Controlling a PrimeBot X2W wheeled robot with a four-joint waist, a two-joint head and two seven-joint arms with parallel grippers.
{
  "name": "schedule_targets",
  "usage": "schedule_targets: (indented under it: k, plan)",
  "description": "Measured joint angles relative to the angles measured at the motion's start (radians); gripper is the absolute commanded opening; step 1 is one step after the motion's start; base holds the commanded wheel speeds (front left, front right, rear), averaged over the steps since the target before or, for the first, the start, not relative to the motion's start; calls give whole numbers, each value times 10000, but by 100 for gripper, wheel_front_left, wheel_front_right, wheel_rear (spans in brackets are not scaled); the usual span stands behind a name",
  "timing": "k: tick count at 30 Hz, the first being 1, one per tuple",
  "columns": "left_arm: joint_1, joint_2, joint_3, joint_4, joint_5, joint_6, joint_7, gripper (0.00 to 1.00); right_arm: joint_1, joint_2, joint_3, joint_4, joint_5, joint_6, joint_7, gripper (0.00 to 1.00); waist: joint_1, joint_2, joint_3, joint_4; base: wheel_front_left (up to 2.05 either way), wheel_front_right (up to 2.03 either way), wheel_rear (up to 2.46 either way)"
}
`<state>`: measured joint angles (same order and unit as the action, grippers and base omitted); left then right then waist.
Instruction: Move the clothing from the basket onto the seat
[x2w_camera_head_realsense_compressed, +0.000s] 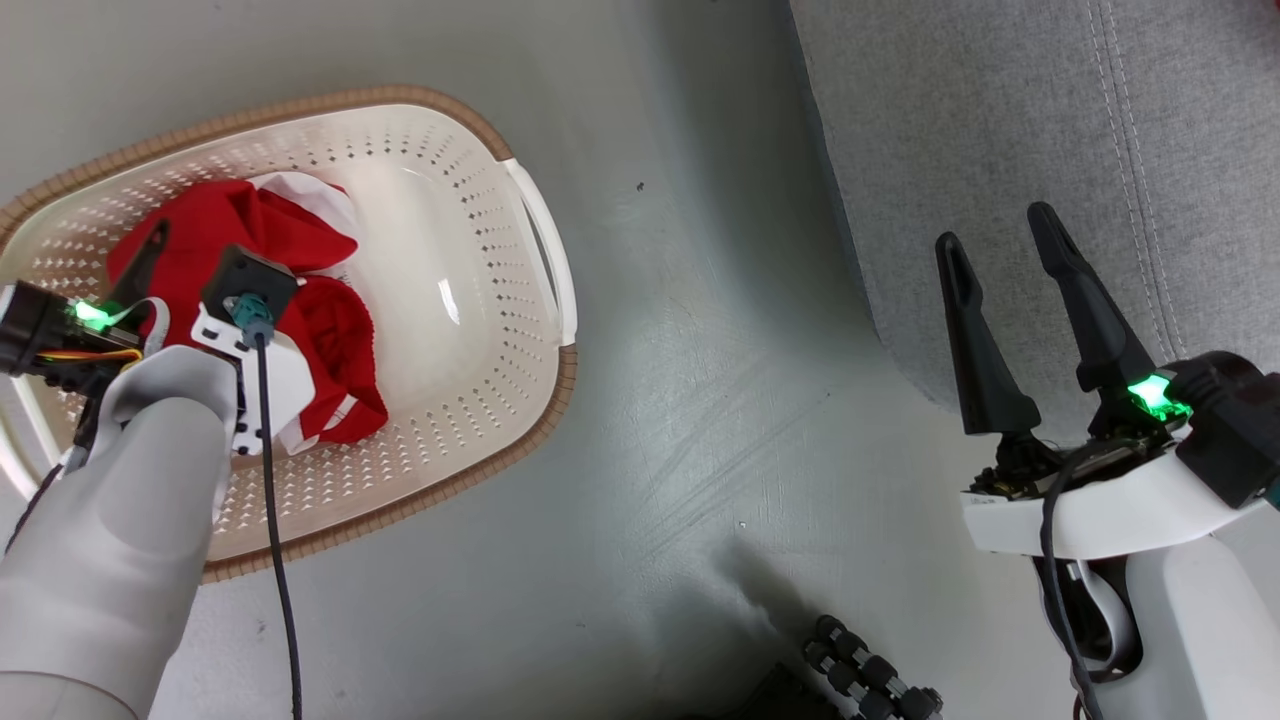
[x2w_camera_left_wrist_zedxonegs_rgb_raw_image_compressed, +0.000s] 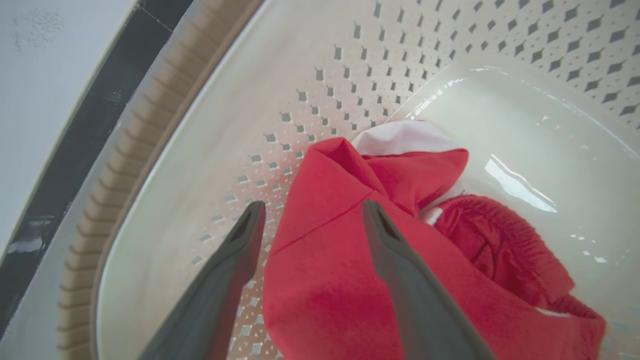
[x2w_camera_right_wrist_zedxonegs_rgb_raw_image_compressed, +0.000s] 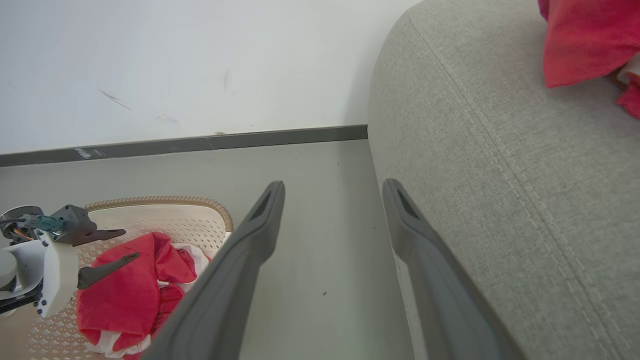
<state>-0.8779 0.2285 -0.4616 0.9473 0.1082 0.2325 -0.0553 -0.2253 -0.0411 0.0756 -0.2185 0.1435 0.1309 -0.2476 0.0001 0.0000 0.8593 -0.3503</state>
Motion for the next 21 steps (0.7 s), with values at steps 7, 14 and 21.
schedule_targets:
  k: [7,14,21]
  plan:
    - [-276,144,84,408,73,295,474,100,-311,4,165,151,245,0,-2,100,0,0,300,-227,0,0,0]
    - [-570,213,148,671,84,527,719,100,-655,6,272,190,487,0,-4,100,0,0,557,-393,0,0,0]
    - [-804,207,71,913,86,472,940,0,-825,6,288,244,591,0,-4,100,0,0,738,-510,0,0,0]
